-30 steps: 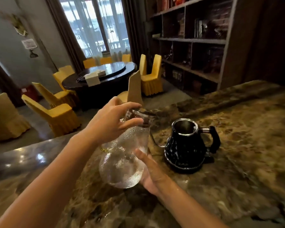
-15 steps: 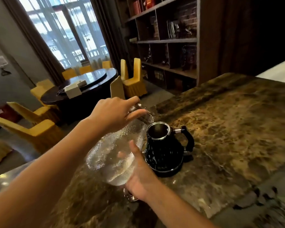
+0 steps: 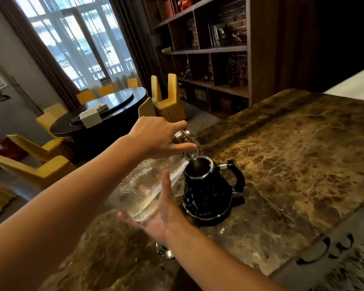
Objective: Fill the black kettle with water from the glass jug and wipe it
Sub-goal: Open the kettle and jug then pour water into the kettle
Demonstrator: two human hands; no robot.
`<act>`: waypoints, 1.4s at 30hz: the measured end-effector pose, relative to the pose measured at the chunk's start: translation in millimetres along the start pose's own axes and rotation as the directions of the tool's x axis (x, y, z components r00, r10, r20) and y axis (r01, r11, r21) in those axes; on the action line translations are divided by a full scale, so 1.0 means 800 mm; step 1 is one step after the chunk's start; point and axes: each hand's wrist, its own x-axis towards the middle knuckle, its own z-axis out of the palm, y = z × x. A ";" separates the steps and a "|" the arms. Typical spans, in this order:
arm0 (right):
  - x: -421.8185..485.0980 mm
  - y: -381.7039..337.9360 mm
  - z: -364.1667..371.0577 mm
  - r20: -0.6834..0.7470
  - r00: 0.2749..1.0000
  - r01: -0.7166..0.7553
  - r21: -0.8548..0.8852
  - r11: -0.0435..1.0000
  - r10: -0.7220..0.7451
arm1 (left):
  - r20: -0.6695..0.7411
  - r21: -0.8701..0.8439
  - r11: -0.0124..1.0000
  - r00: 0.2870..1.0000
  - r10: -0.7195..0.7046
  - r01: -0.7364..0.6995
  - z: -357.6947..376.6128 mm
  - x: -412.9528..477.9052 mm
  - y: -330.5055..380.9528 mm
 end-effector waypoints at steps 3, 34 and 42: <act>-0.008 -0.005 0.008 0.063 0.998 0.000 -0.021 1.000 0.001 | 0.011 0.028 0.999 0.999 0.034 -0.034 -0.002 0.006 -0.006; 0.023 -0.008 0.006 0.269 0.961 -0.055 -0.025 0.998 0.059 | 0.141 0.154 0.953 0.961 0.239 -0.260 -0.023 0.039 0.011; 0.039 -0.012 -0.008 0.291 0.949 -0.125 0.000 0.992 0.119 | 0.170 0.183 0.949 0.959 0.228 -0.258 -0.028 0.045 0.013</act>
